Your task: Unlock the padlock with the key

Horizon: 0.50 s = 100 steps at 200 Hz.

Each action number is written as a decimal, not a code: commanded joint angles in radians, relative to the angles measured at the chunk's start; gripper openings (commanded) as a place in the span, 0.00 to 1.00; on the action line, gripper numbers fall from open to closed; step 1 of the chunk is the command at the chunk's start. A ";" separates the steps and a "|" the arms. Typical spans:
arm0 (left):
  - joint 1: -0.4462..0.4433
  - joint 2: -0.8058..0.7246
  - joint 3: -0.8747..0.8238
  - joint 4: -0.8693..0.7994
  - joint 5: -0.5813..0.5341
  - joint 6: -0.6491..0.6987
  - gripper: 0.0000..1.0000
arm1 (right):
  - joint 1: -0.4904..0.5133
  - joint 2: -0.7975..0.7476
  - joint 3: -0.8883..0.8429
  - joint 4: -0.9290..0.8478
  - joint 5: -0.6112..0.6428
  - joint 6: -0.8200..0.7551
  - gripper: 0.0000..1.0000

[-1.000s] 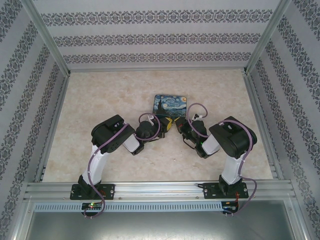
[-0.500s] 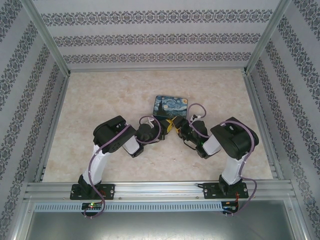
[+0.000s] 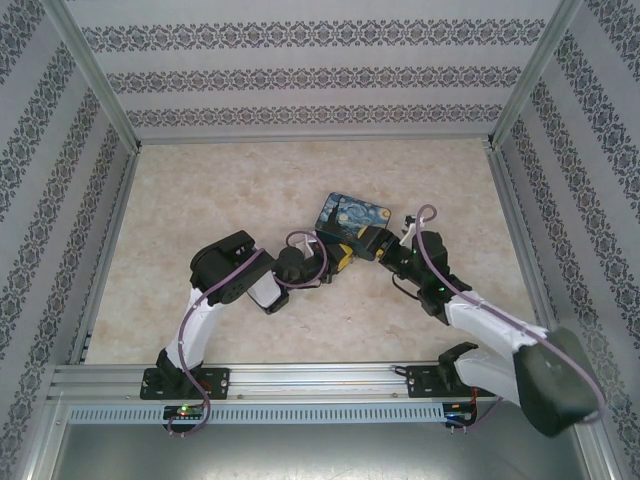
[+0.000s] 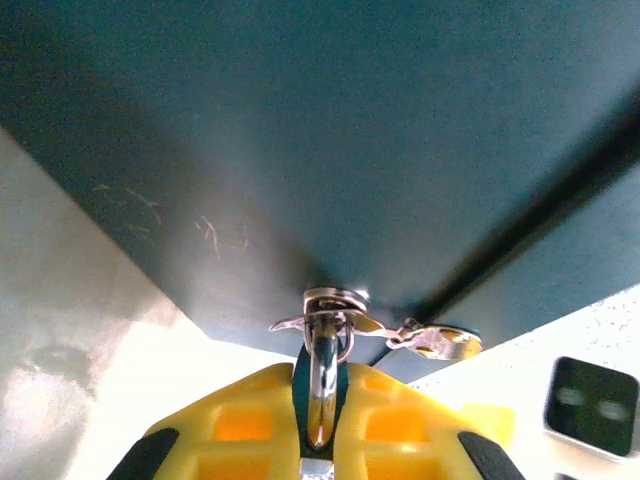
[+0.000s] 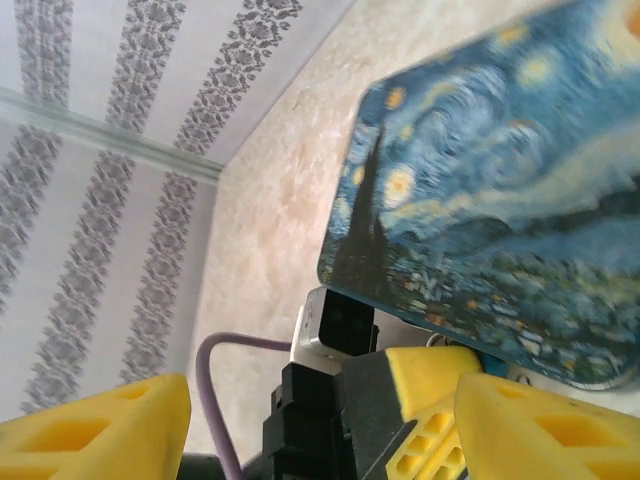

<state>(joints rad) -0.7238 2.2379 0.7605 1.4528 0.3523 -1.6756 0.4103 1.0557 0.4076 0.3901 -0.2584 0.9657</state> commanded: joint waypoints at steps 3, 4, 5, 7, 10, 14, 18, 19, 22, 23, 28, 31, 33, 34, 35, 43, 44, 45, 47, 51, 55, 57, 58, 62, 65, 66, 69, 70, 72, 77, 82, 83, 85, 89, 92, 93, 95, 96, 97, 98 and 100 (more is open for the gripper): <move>0.009 0.049 0.016 -0.185 0.074 0.052 0.00 | 0.014 -0.074 0.074 -0.407 0.058 -0.314 0.68; 0.009 0.049 0.016 -0.188 0.076 0.053 0.00 | 0.015 -0.075 0.076 -0.411 0.060 -0.321 0.68; 0.008 0.049 0.018 -0.190 0.077 0.054 0.00 | 0.016 -0.077 0.076 -0.415 0.062 -0.329 0.68; 0.010 0.049 0.020 -0.196 0.080 0.055 0.00 | 0.018 -0.080 0.079 -0.423 0.066 -0.342 0.68; 0.010 0.049 0.022 -0.204 0.085 0.057 0.00 | 0.019 -0.081 0.083 -0.431 0.069 -0.360 0.68; 0.012 0.048 0.025 -0.211 0.090 0.057 0.00 | 0.022 -0.082 0.089 -0.445 0.075 -0.382 0.67; 0.012 0.048 0.029 -0.218 0.094 0.061 0.00 | 0.024 -0.082 0.098 -0.462 0.078 -0.411 0.66; 0.013 0.048 0.030 -0.220 0.096 0.063 0.00 | 0.025 -0.082 0.100 -0.466 0.079 -0.417 0.66; 0.014 0.047 0.033 -0.227 0.101 0.065 0.00 | 0.028 -0.079 0.106 -0.475 0.083 -0.434 0.66; 0.015 0.046 0.034 -0.230 0.103 0.067 0.00 | 0.029 -0.079 0.108 -0.479 0.083 -0.441 0.65; 0.016 0.043 0.040 -0.247 0.113 0.072 0.00 | 0.036 -0.073 0.116 -0.491 0.090 -0.464 0.64; 0.018 0.041 0.043 -0.256 0.117 0.075 0.00 | 0.039 -0.070 0.121 -0.496 0.092 -0.481 0.64; 0.018 0.039 0.043 -0.262 0.119 0.076 0.00 | 0.043 -0.067 0.125 -0.498 0.093 -0.489 0.64; 0.019 0.039 0.043 -0.264 0.120 0.077 0.00 | 0.044 -0.064 0.126 -0.499 0.093 -0.494 0.64; 0.019 0.039 0.043 -0.265 0.121 0.079 0.00 | 0.045 -0.062 0.129 -0.501 0.094 -0.499 0.63; 0.020 0.030 0.042 -0.280 0.126 0.087 0.00 | 0.061 -0.048 0.144 -0.516 0.101 -0.533 0.62; 0.021 0.028 0.042 -0.282 0.127 0.088 0.00 | 0.063 -0.046 0.145 -0.517 0.101 -0.535 0.62; 0.021 0.027 0.042 -0.285 0.128 0.090 0.00 | 0.066 -0.044 0.146 -0.519 0.103 -0.538 0.62; 0.021 0.025 0.042 -0.291 0.131 0.093 0.00 | 0.070 -0.041 0.151 -0.524 0.109 -0.546 0.61; 0.022 0.019 0.042 -0.305 0.134 0.099 0.00 | 0.081 -0.032 0.158 -0.533 0.118 -0.559 0.60; 0.023 0.013 0.043 -0.317 0.137 0.104 0.00 | 0.093 -0.026 0.167 -0.539 0.129 -0.573 0.58; 0.024 0.010 0.042 -0.322 0.137 0.108 0.00 | 0.100 -0.022 0.169 -0.542 0.136 -0.579 0.57; 0.024 0.009 0.041 -0.324 0.138 0.110 0.00 | 0.103 -0.019 0.171 -0.543 0.139 -0.583 0.57; 0.024 0.001 0.040 -0.339 0.142 0.117 0.00 | 0.116 -0.012 0.176 -0.548 0.150 -0.593 0.56; 0.026 -0.003 0.042 -0.349 0.146 0.122 0.00 | 0.126 -0.006 0.179 -0.550 0.160 -0.598 0.55; 0.026 -0.005 0.043 -0.353 0.147 0.123 0.00 | 0.128 -0.004 0.180 -0.551 0.162 -0.600 0.55; 0.027 -0.011 0.043 -0.364 0.150 0.127 0.00 | 0.134 0.000 0.182 -0.553 0.169 -0.606 0.54; 0.027 -0.011 0.043 -0.368 0.152 0.130 0.00 | 0.137 0.002 0.183 -0.554 0.170 -0.608 0.54; 0.027 -0.014 0.045 -0.374 0.153 0.132 0.00 | 0.140 0.007 0.185 -0.553 0.173 -0.612 0.54; 0.030 -0.022 0.047 -0.394 0.161 0.139 0.00 | 0.150 0.016 0.188 -0.554 0.177 -0.620 0.52; 0.032 -0.028 0.050 -0.409 0.168 0.145 0.00 | 0.157 0.024 0.190 -0.554 0.187 -0.627 0.50; 0.032 -0.030 0.051 -0.413 0.169 0.146 0.00 | 0.159 0.026 0.191 -0.554 0.187 -0.629 0.49; 0.032 -0.032 0.052 -0.420 0.173 0.148 0.00 | 0.161 0.029 0.192 -0.553 0.190 -0.631 0.48; 0.033 -0.037 0.054 -0.433 0.177 0.152 0.00 | 0.165 0.035 0.194 -0.554 0.194 -0.638 0.47; 0.034 -0.042 0.057 -0.445 0.182 0.156 0.00 | 0.168 0.040 0.195 -0.555 0.198 -0.643 0.47; 0.034 -0.042 0.059 -0.450 0.183 0.157 0.00 | 0.168 0.041 0.195 -0.554 0.199 -0.644 0.46; 0.034 -0.045 0.061 -0.457 0.186 0.160 0.00 | 0.170 0.046 0.196 -0.555 0.202 -0.647 0.46; 0.034 -0.045 0.061 -0.460 0.188 0.161 0.00 | 0.171 0.046 0.197 -0.555 0.203 -0.648 0.46; 0.034 -0.048 0.062 -0.465 0.190 0.161 0.00 | 0.173 0.048 0.197 -0.555 0.205 -0.650 0.45; 0.034 -0.048 0.064 -0.469 0.192 0.163 0.00 | 0.173 0.049 0.197 -0.556 0.206 -0.651 0.45; 0.035 -0.052 0.065 -0.477 0.194 0.166 0.00 | 0.174 0.052 0.199 -0.556 0.207 -0.655 0.45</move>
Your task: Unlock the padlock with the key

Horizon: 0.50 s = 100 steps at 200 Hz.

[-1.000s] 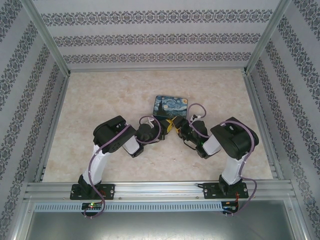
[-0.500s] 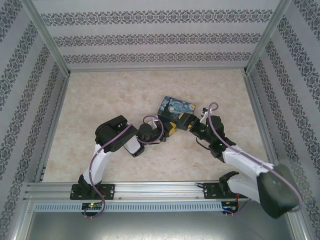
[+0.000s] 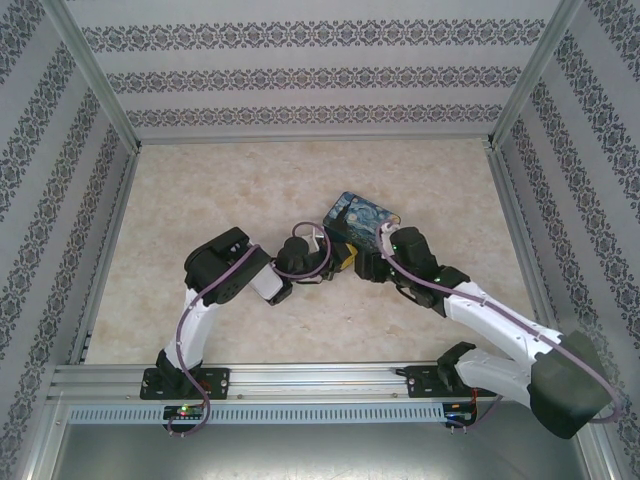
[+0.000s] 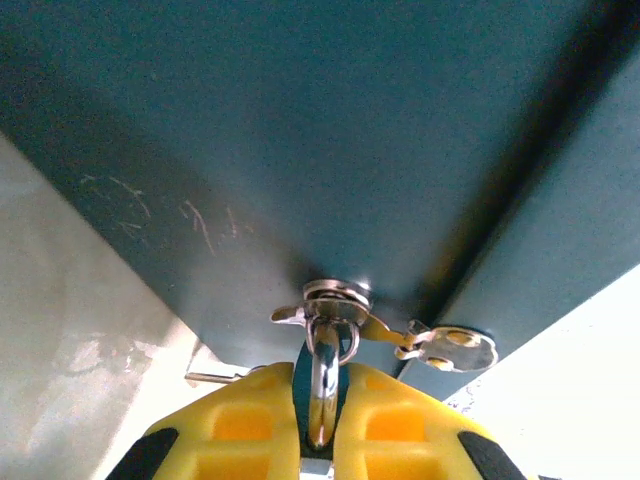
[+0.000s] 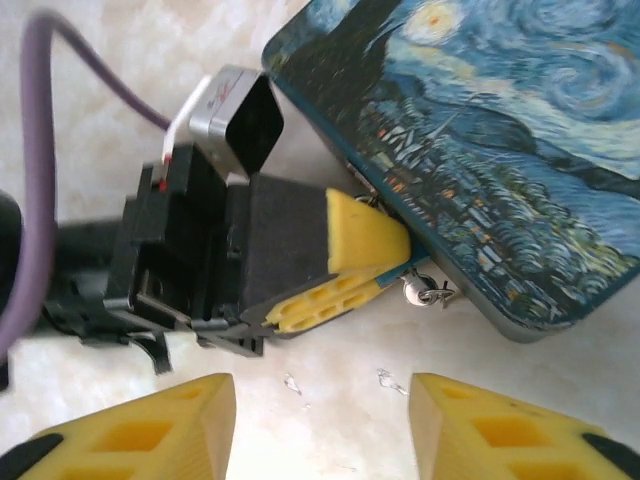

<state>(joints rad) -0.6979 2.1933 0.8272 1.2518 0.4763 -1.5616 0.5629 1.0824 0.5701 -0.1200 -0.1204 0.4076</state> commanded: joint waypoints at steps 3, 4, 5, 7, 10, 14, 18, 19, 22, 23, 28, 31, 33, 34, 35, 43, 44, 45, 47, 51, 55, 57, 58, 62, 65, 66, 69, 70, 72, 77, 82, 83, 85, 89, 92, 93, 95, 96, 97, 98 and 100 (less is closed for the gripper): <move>0.009 -0.009 0.001 -0.286 0.075 0.056 0.00 | 0.024 0.030 0.038 -0.047 0.072 -0.102 0.44; 0.009 -0.010 0.002 -0.290 0.076 0.057 0.00 | 0.024 0.031 0.039 -0.048 0.073 -0.103 0.44; 0.009 -0.012 0.003 -0.290 0.078 0.058 0.00 | 0.025 0.033 0.040 -0.048 0.074 -0.104 0.44; 0.009 -0.014 0.005 -0.296 0.080 0.061 0.00 | 0.026 0.037 0.041 -0.050 0.077 -0.108 0.44; 0.010 -0.018 0.008 -0.306 0.082 0.065 0.00 | 0.029 0.043 0.044 -0.052 0.083 -0.112 0.44; 0.011 -0.022 0.009 -0.317 0.086 0.070 0.00 | 0.030 0.048 0.049 -0.056 0.089 -0.118 0.44; 0.011 -0.026 0.012 -0.327 0.089 0.073 0.00 | 0.033 0.056 0.052 -0.057 0.094 -0.123 0.44; 0.011 -0.026 0.012 -0.328 0.089 0.074 0.00 | 0.033 0.057 0.052 -0.057 0.096 -0.123 0.43; 0.011 -0.028 0.014 -0.335 0.092 0.078 0.00 | 0.034 0.062 0.055 -0.058 0.100 -0.125 0.43; 0.012 -0.029 0.015 -0.338 0.093 0.079 0.00 | 0.034 0.063 0.056 -0.059 0.101 -0.126 0.43; 0.013 -0.033 0.018 -0.351 0.098 0.082 0.00 | 0.035 0.073 0.062 -0.062 0.107 -0.130 0.43; 0.013 -0.034 0.020 -0.357 0.101 0.085 0.00 | 0.036 0.078 0.064 -0.062 0.110 -0.132 0.43; 0.014 -0.036 0.020 -0.358 0.103 0.087 0.00 | 0.037 0.082 0.067 -0.064 0.112 -0.134 0.43; 0.014 -0.036 0.020 -0.361 0.103 0.087 0.00 | 0.038 0.085 0.068 -0.064 0.112 -0.134 0.43; 0.014 -0.036 0.020 -0.363 0.103 0.087 0.00 | 0.038 0.086 0.070 -0.064 0.113 -0.135 0.43; 0.016 -0.040 0.022 -0.369 0.108 0.089 0.00 | 0.045 0.104 0.080 -0.068 0.122 -0.143 0.41; 0.017 -0.041 0.021 -0.369 0.109 0.090 0.00 | 0.045 0.107 0.082 -0.068 0.124 -0.143 0.41; 0.017 -0.041 0.022 -0.370 0.109 0.090 0.00 | 0.046 0.108 0.083 -0.069 0.126 -0.144 0.41; 0.018 -0.042 0.022 -0.372 0.110 0.090 0.00 | 0.048 0.112 0.086 -0.069 0.129 -0.146 0.41; 0.018 -0.043 0.023 -0.375 0.113 0.092 0.00 | 0.052 0.122 0.092 -0.073 0.137 -0.148 0.40; 0.020 -0.045 0.022 -0.377 0.116 0.094 0.00 | 0.057 0.132 0.099 -0.076 0.143 -0.151 0.40; 0.021 -0.047 0.021 -0.377 0.117 0.094 0.00 | 0.059 0.137 0.102 -0.079 0.146 -0.153 0.40; 0.020 -0.047 0.021 -0.378 0.117 0.094 0.00 | 0.059 0.140 0.104 -0.079 0.148 -0.154 0.40; 0.022 -0.050 0.020 -0.383 0.119 0.096 0.00 | 0.065 0.151 0.112 -0.084 0.154 -0.157 0.39; 0.023 -0.051 0.021 -0.385 0.121 0.097 0.00 | 0.068 0.159 0.116 -0.086 0.160 -0.159 0.39; 0.023 -0.052 0.020 -0.386 0.121 0.097 0.00 | 0.068 0.162 0.117 -0.086 0.162 -0.160 0.38; 0.024 -0.054 0.021 -0.388 0.124 0.098 0.00 | 0.072 0.171 0.122 -0.087 0.166 -0.162 0.38; 0.024 -0.054 0.020 -0.389 0.124 0.099 0.00 | 0.073 0.174 0.123 -0.088 0.168 -0.162 0.38; 0.024 -0.055 0.020 -0.389 0.125 0.099 0.00 | 0.074 0.180 0.126 -0.090 0.171 -0.165 0.38; 0.026 -0.058 0.020 -0.394 0.128 0.102 0.00 | 0.081 0.194 0.134 -0.092 0.179 -0.167 0.37; 0.026 -0.061 0.020 -0.398 0.131 0.104 0.00 | 0.085 0.210 0.141 -0.096 0.185 -0.172 0.37; 0.026 -0.061 0.020 -0.399 0.131 0.104 0.00 | 0.086 0.212 0.142 -0.096 0.186 -0.173 0.37; 0.027 -0.061 0.020 -0.401 0.132 0.104 0.00 | 0.088 0.217 0.146 -0.099 0.189 -0.176 0.37; 0.028 -0.064 0.019 -0.404 0.135 0.106 0.00 | 0.093 0.228 0.152 -0.101 0.197 -0.179 0.37; 0.027 -0.065 0.018 -0.407 0.136 0.107 0.00 | 0.096 0.238 0.157 -0.104 0.204 -0.181 0.37; 0.028 -0.066 0.018 -0.407 0.136 0.108 0.00 | 0.098 0.240 0.158 -0.105 0.208 -0.182 0.37; 0.029 -0.067 0.018 -0.408 0.138 0.108 0.00 | 0.100 0.245 0.160 -0.105 0.215 -0.182 0.37; 0.029 -0.067 0.019 -0.408 0.139 0.108 0.00 | 0.102 0.248 0.161 -0.107 0.218 -0.183 0.37; 0.029 -0.067 0.018 -0.408 0.139 0.108 0.00 | 0.103 0.249 0.163 -0.108 0.220 -0.183 0.37; 0.029 -0.068 0.018 -0.408 0.140 0.108 0.00 | 0.104 0.253 0.164 -0.107 0.223 -0.184 0.37; 0.029 -0.069 0.018 -0.408 0.141 0.109 0.00 | 0.105 0.258 0.166 -0.109 0.226 -0.186 0.38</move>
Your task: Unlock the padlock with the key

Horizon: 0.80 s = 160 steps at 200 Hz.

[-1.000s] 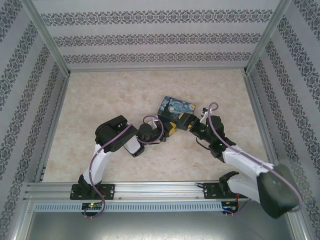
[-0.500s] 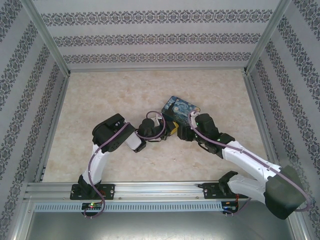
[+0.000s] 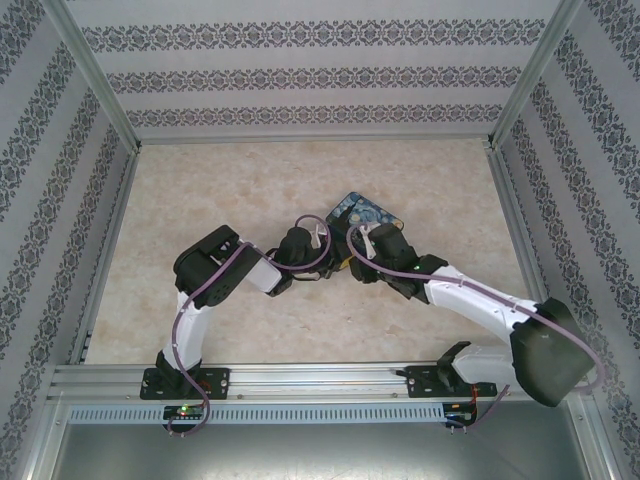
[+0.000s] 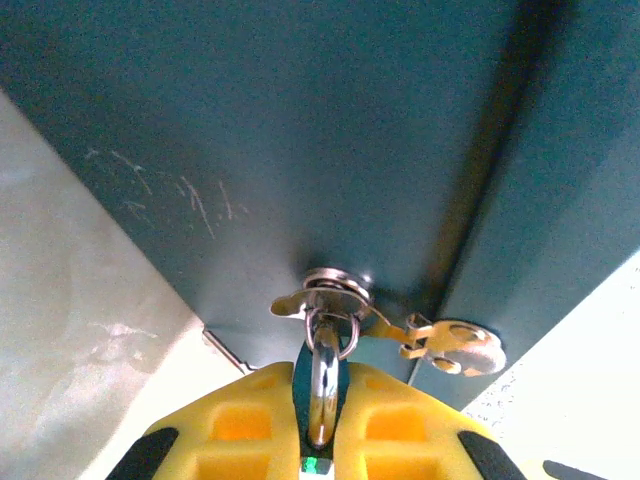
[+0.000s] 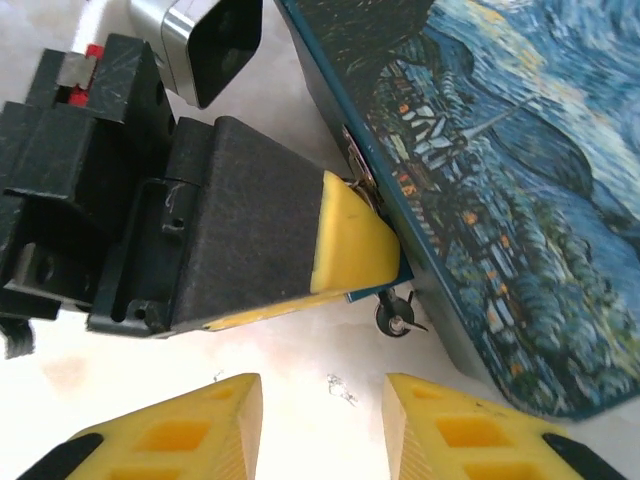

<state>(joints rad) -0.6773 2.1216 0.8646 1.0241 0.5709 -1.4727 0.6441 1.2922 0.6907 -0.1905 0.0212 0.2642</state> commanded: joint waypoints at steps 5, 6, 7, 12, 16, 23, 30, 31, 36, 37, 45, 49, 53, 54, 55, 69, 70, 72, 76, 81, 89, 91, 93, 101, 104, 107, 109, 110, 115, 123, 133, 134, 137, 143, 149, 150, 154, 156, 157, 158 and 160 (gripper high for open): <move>0.009 0.001 -0.020 -0.181 0.049 0.020 0.00 | 0.028 0.060 0.052 -0.041 0.095 -0.046 0.38; 0.010 0.000 -0.021 -0.182 0.050 0.020 0.00 | 0.029 0.064 0.053 -0.042 0.098 -0.046 0.38; 0.011 0.000 -0.021 -0.182 0.051 0.020 0.00 | 0.030 0.068 0.054 -0.042 0.101 -0.046 0.38; 0.013 -0.001 -0.021 -0.185 0.054 0.021 0.00 | 0.035 0.078 0.060 -0.046 0.112 -0.049 0.38; 0.014 -0.003 -0.021 -0.185 0.055 0.022 0.00 | 0.038 0.086 0.064 -0.048 0.121 -0.050 0.38; 0.015 -0.006 -0.022 -0.186 0.058 0.024 0.00 | 0.044 0.105 0.072 -0.053 0.140 -0.052 0.39; 0.018 -0.009 -0.022 -0.188 0.061 0.025 0.00 | 0.049 0.116 0.078 -0.060 0.159 -0.055 0.39; 0.018 -0.009 -0.022 -0.188 0.061 0.025 0.00 | 0.051 0.120 0.080 -0.060 0.161 -0.055 0.39; 0.018 -0.012 -0.022 -0.191 0.063 0.028 0.00 | 0.056 0.128 0.084 -0.062 0.173 -0.057 0.39; 0.019 -0.012 -0.022 -0.191 0.065 0.028 0.00 | 0.056 0.131 0.085 -0.063 0.175 -0.058 0.39; 0.021 -0.016 -0.022 -0.195 0.065 0.029 0.00 | 0.064 0.146 0.092 -0.069 0.195 -0.060 0.39; 0.022 -0.017 -0.021 -0.196 0.067 0.031 0.00 | 0.069 0.154 0.095 -0.071 0.204 -0.063 0.39; 0.023 -0.018 -0.022 -0.197 0.069 0.032 0.00 | 0.072 0.163 0.099 -0.073 0.214 -0.064 0.39; 0.023 -0.018 -0.022 -0.197 0.070 0.032 0.00 | 0.073 0.165 0.100 -0.073 0.216 -0.065 0.39; 0.024 -0.018 -0.022 -0.197 0.070 0.032 0.00 | 0.073 0.167 0.101 -0.075 0.219 -0.066 0.39; 0.026 -0.021 -0.022 -0.196 0.075 0.032 0.00 | 0.090 0.198 0.114 -0.081 0.259 -0.072 0.39; 0.026 -0.021 -0.022 -0.196 0.075 0.033 0.00 | 0.091 0.199 0.115 -0.082 0.263 -0.073 0.38; 0.027 -0.021 -0.022 -0.197 0.075 0.034 0.00 | 0.092 0.204 0.118 -0.083 0.270 -0.074 0.38; 0.027 -0.023 -0.022 -0.197 0.076 0.034 0.00 | 0.097 0.212 0.122 -0.085 0.283 -0.075 0.38; 0.028 -0.023 -0.022 -0.196 0.079 0.033 0.00 | 0.101 0.223 0.126 -0.088 0.297 -0.078 0.38; 0.028 -0.025 -0.022 -0.196 0.081 0.033 0.00 | 0.105 0.239 0.135 -0.091 0.314 -0.082 0.38; 0.029 -0.025 -0.022 -0.197 0.082 0.034 0.00 | 0.106 0.243 0.137 -0.091 0.318 -0.082 0.38; 0.030 -0.025 -0.022 -0.197 0.082 0.033 0.00 | 0.107 0.247 0.138 -0.092 0.321 -0.084 0.38; 0.030 -0.027 -0.022 -0.196 0.084 0.034 0.00 | 0.112 0.261 0.144 -0.094 0.333 -0.089 0.37; 0.031 -0.026 -0.022 -0.197 0.085 0.034 0.00 | 0.113 0.266 0.147 -0.094 0.338 -0.090 0.37; 0.031 -0.026 -0.020 -0.197 0.086 0.034 0.00 | 0.114 0.272 0.149 -0.096 0.342 -0.089 0.37; 0.031 -0.026 -0.021 -0.196 0.086 0.034 0.00 | 0.114 0.273 0.150 -0.095 0.344 -0.089 0.37; 0.031 -0.026 -0.021 -0.196 0.086 0.035 0.00 | 0.114 0.274 0.151 -0.096 0.344 -0.089 0.37; 0.032 -0.028 -0.021 -0.197 0.087 0.036 0.00 | 0.116 0.280 0.153 -0.095 0.346 -0.089 0.37; 0.034 -0.028 -0.021 -0.198 0.089 0.036 0.00 | 0.119 0.289 0.156 -0.095 0.356 -0.089 0.36; 0.034 -0.028 -0.021 -0.197 0.091 0.038 0.00 | 0.121 0.299 0.161 -0.097 0.369 -0.086 0.34; 0.034 -0.028 -0.021 -0.197 0.091 0.037 0.00 | 0.121 0.300 0.162 -0.098 0.370 -0.085 0.34; 0.036 -0.028 -0.021 -0.197 0.092 0.037 0.00 | 0.120 0.302 0.164 -0.100 0.375 -0.084 0.33; 0.036 -0.027 -0.020 -0.197 0.093 0.039 0.00 | 0.120 0.309 0.169 -0.103 0.383 -0.081 0.31; 0.037 -0.027 -0.022 -0.198 0.094 0.038 0.00 | 0.121 0.314 0.173 -0.105 0.392 -0.078 0.30; 0.037 -0.028 -0.022 -0.198 0.094 0.038 0.00 | 0.121 0.315 0.173 -0.106 0.393 -0.078 0.29; 0.037 -0.028 -0.022 -0.197 0.095 0.040 0.00 | 0.121 0.318 0.175 -0.108 0.398 -0.076 0.29; 0.039 -0.028 -0.022 -0.198 0.095 0.040 0.00 | 0.120 0.320 0.176 -0.108 0.402 -0.074 0.29; 0.039 -0.028 -0.022 -0.197 0.096 0.040 0.00 | 0.120 0.321 0.176 -0.109 0.403 -0.074 0.29; 0.039 -0.028 -0.023 -0.197 0.096 0.041 0.00 | 0.121 0.322 0.178 -0.109 0.405 -0.073 0.29; 0.039 -0.028 -0.023 -0.197 0.096 0.040 0.00 | 0.120 0.323 0.178 -0.111 0.408 -0.071 0.29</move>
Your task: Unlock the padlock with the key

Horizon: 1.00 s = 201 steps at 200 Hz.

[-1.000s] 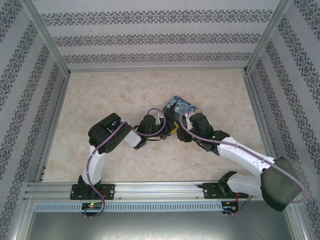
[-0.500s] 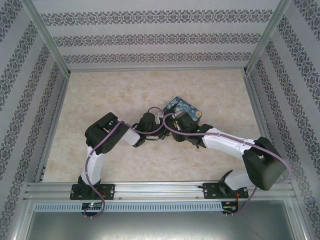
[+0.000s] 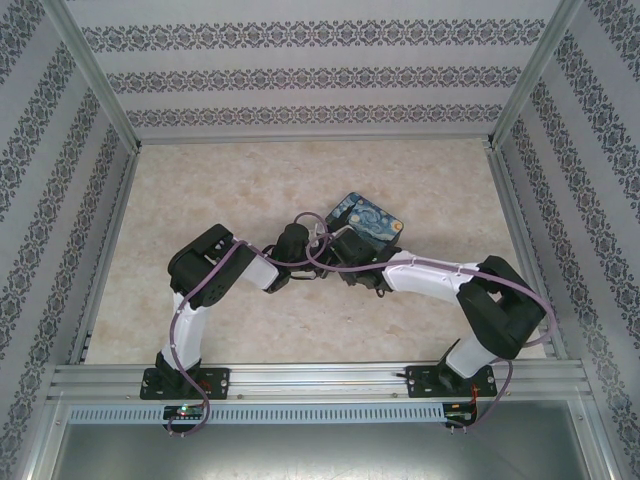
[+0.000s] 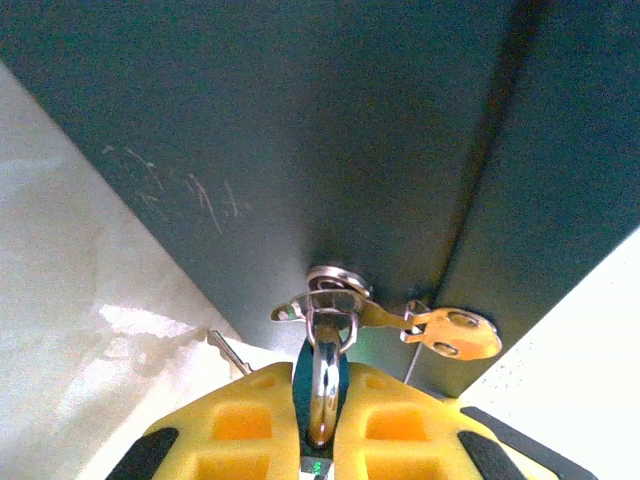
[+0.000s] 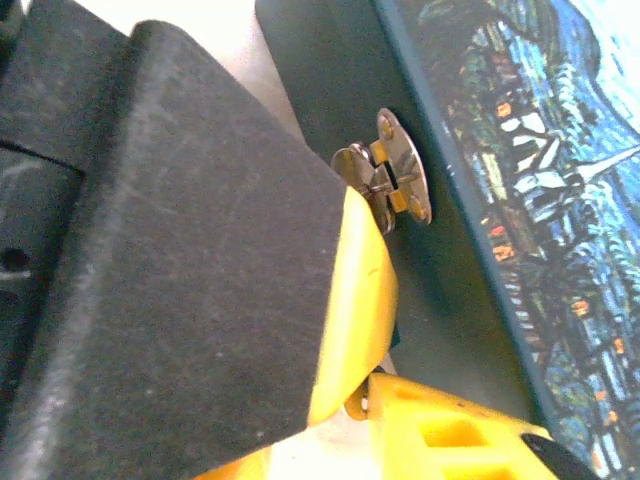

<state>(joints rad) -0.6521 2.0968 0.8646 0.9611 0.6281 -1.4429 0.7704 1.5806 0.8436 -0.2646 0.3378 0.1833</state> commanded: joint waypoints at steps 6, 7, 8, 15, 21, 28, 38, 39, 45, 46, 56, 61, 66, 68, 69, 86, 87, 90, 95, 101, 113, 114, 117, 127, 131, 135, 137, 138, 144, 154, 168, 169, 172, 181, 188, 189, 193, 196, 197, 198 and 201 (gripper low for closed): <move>0.015 -0.003 -0.024 -0.134 0.040 0.010 0.00 | -0.007 0.040 0.029 -0.040 0.102 0.014 0.28; 0.015 -0.003 -0.023 -0.134 0.040 0.011 0.00 | -0.007 0.043 0.031 -0.043 0.107 0.015 0.28; 0.015 -0.003 -0.023 -0.135 0.040 0.011 0.00 | -0.006 0.043 0.032 -0.043 0.108 0.015 0.27; 0.017 -0.004 -0.025 -0.132 0.041 0.010 0.00 | -0.006 0.050 0.037 -0.048 0.119 0.020 0.27; 0.017 -0.004 -0.025 -0.131 0.042 0.011 0.00 | -0.006 0.057 0.042 -0.049 0.128 0.023 0.27; 0.017 -0.004 -0.025 -0.131 0.044 0.010 0.00 | -0.006 0.064 0.045 -0.052 0.139 0.027 0.27; 0.017 -0.005 -0.025 -0.130 0.045 0.011 0.00 | -0.007 0.071 0.049 -0.048 0.151 0.034 0.27; 0.017 -0.006 -0.024 -0.130 0.046 0.011 0.00 | -0.006 0.071 0.049 -0.047 0.153 0.034 0.27; 0.017 -0.006 -0.025 -0.128 0.048 0.010 0.00 | -0.006 0.074 0.051 -0.045 0.157 0.038 0.27; 0.017 -0.006 -0.025 -0.128 0.048 0.010 0.00 | -0.007 0.075 0.051 -0.043 0.158 0.039 0.27; 0.017 -0.006 -0.026 -0.127 0.050 0.009 0.00 | -0.009 0.080 0.055 -0.034 0.160 0.045 0.27; 0.016 -0.006 -0.025 -0.126 0.050 0.009 0.00 | -0.008 0.082 0.058 -0.028 0.158 0.048 0.27; 0.017 -0.006 -0.026 -0.125 0.051 0.009 0.00 | -0.009 0.085 0.060 -0.025 0.158 0.050 0.27; 0.017 -0.006 -0.026 -0.125 0.051 0.008 0.00 | -0.009 0.088 0.063 -0.023 0.159 0.051 0.27; 0.017 -0.006 -0.027 -0.125 0.051 0.008 0.00 | -0.009 0.089 0.065 -0.023 0.158 0.052 0.27; 0.017 -0.004 -0.027 -0.122 0.055 0.006 0.00 | -0.010 0.107 0.086 -0.014 0.169 0.062 0.23; 0.017 -0.004 -0.026 -0.121 0.055 0.006 0.00 | -0.010 0.108 0.088 -0.013 0.170 0.063 0.23; 0.017 -0.004 -0.028 -0.121 0.056 0.006 0.00 | -0.009 0.111 0.092 -0.012 0.174 0.065 0.23; 0.016 -0.004 -0.029 -0.118 0.056 0.005 0.00 | -0.010 0.115 0.098 -0.007 0.178 0.067 0.21; 0.017 -0.004 -0.030 -0.115 0.057 0.003 0.00 | -0.011 0.120 0.105 -0.001 0.182 0.071 0.19; 0.017 -0.005 -0.035 -0.111 0.059 0.000 0.00 | -0.010 0.123 0.117 0.012 0.188 0.079 0.15; 0.017 -0.005 -0.035 -0.111 0.060 0.000 0.00 | -0.010 0.124 0.119 0.012 0.188 0.080 0.14; 0.017 -0.004 -0.037 -0.110 0.061 0.000 0.00 | -0.010 0.124 0.121 0.016 0.186 0.082 0.14; 0.015 -0.004 -0.041 -0.105 0.061 -0.003 0.00 | -0.012 0.122 0.130 0.030 0.180 0.085 0.10; 0.015 -0.004 -0.042 -0.104 0.062 -0.003 0.00 | -0.012 0.122 0.135 0.034 0.175 0.086 0.08; 0.016 -0.004 -0.044 -0.103 0.062 -0.004 0.00 | -0.014 0.121 0.136 0.038 0.168 0.089 0.06; 0.016 -0.004 -0.045 -0.102 0.063 -0.005 0.00 | -0.015 0.119 0.138 0.040 0.163 0.090 0.04; 0.016 -0.004 -0.045 -0.102 0.064 -0.006 0.00 | -0.015 0.119 0.139 0.040 0.160 0.090 0.04; 0.016 -0.004 -0.048 -0.097 0.064 -0.008 0.00 | -0.018 0.115 0.143 0.045 0.139 0.095 0.01; 0.016 -0.004 -0.051 -0.093 0.065 -0.010 0.00 | -0.024 0.108 0.147 0.048 0.111 0.105 0.00; 0.016 -0.006 -0.056 -0.090 0.066 -0.014 0.00 | -0.031 0.092 0.141 0.060 0.060 0.112 0.00; 0.016 -0.006 -0.056 -0.090 0.067 -0.014 0.00 | -0.031 0.091 0.140 0.061 0.056 0.112 0.00; 0.016 -0.006 -0.056 -0.090 0.066 -0.014 0.00 | -0.033 0.086 0.139 0.062 0.047 0.117 0.00; 0.016 -0.006 -0.057 -0.091 0.066 -0.013 0.00 | -0.039 0.073 0.129 0.064 0.014 0.133 0.00; 0.016 -0.004 -0.057 -0.090 0.065 -0.013 0.00 | -0.048 0.055 0.116 0.075 -0.018 0.148 0.00; 0.016 -0.004 -0.058 -0.090 0.065 -0.013 0.00 | -0.049 0.053 0.113 0.076 -0.024 0.151 0.00; 0.016 -0.004 -0.058 -0.090 0.064 -0.012 0.00 | -0.053 0.041 0.104 0.083 -0.041 0.160 0.00; 0.016 -0.003 -0.058 -0.092 0.064 -0.012 0.00 | -0.057 0.032 0.096 0.089 -0.055 0.169 0.00; 0.016 -0.003 -0.058 -0.092 0.064 -0.012 0.00 | -0.058 0.030 0.093 0.092 -0.061 0.171 0.00; 0.016 -0.003 -0.058 -0.091 0.064 -0.012 0.00 | -0.059 0.027 0.091 0.094 -0.067 0.173 0.00; 0.017 -0.002 -0.058 -0.092 0.064 -0.010 0.00 | -0.065 0.019 0.083 0.100 -0.083 0.182 0.00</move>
<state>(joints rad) -0.6193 2.0914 0.8532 0.9688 0.6060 -1.4399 0.7513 1.6695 0.9443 -0.2962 0.3515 0.2691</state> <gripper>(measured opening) 0.097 0.064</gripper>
